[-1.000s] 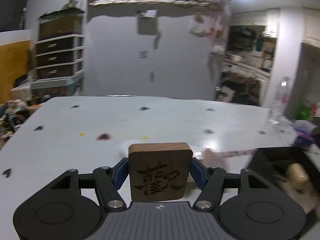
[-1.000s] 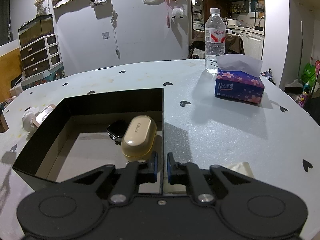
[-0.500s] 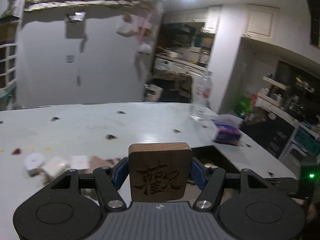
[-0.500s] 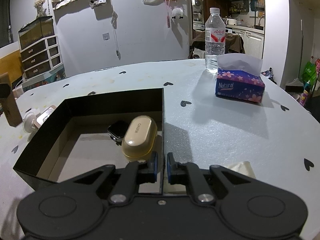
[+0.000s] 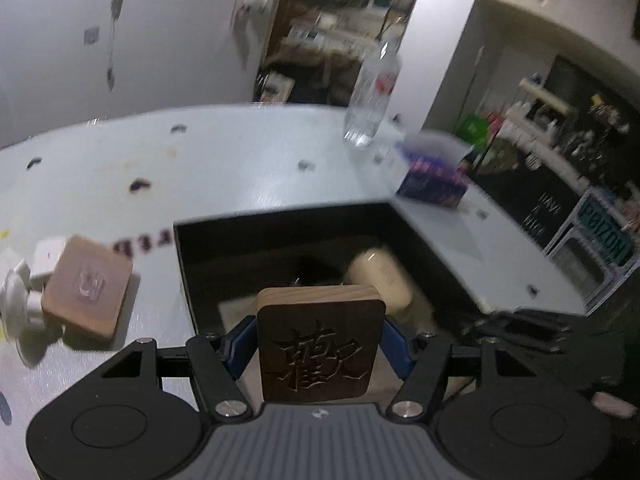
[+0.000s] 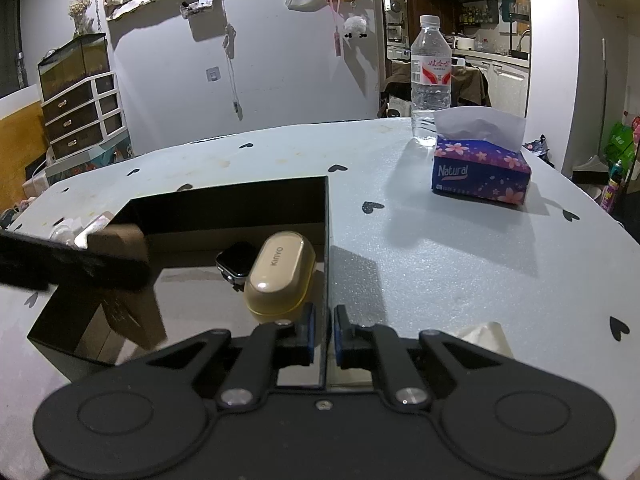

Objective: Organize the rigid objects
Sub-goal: 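Carry the carved wooden block into the black box and open the left gripper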

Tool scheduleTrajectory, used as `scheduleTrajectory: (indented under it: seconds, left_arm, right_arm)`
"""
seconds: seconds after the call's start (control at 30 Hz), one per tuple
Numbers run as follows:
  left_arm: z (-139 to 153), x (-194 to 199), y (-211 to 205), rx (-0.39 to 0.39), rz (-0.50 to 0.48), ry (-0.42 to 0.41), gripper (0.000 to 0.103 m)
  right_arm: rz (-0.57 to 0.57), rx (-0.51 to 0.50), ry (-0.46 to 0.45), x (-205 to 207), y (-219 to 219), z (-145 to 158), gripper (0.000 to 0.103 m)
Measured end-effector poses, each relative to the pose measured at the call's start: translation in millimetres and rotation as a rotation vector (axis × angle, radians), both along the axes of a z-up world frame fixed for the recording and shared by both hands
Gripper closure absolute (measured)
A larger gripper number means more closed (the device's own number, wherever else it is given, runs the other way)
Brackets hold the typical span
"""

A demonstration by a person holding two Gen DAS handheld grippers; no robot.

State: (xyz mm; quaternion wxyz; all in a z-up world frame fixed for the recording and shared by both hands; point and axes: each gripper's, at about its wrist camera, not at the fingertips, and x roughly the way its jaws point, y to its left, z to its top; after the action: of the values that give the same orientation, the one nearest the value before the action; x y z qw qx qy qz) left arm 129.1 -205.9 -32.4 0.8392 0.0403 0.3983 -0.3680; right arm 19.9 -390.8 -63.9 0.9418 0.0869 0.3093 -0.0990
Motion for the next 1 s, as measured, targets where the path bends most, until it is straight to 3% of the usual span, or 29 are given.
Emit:
scheduleTrajectory:
  seconds: [0.37,0.57,1.0]
  left_arm:
    - [-2,17,-20,0.081,0.089,-0.085,0.033]
    - [-3,25,-29,0.072,0.094,-0.07,0.023]
    - [3,15,-27,0.082,0.091,-0.075,0.013]
  right_arm:
    - [0.001,0.001,0.0,1,2,0,0.092]
    - [0.003,0.004,-0.002,-1,1,0,0.092]
    - [0.002,0.004,0.0,0,1,-1,0.092]
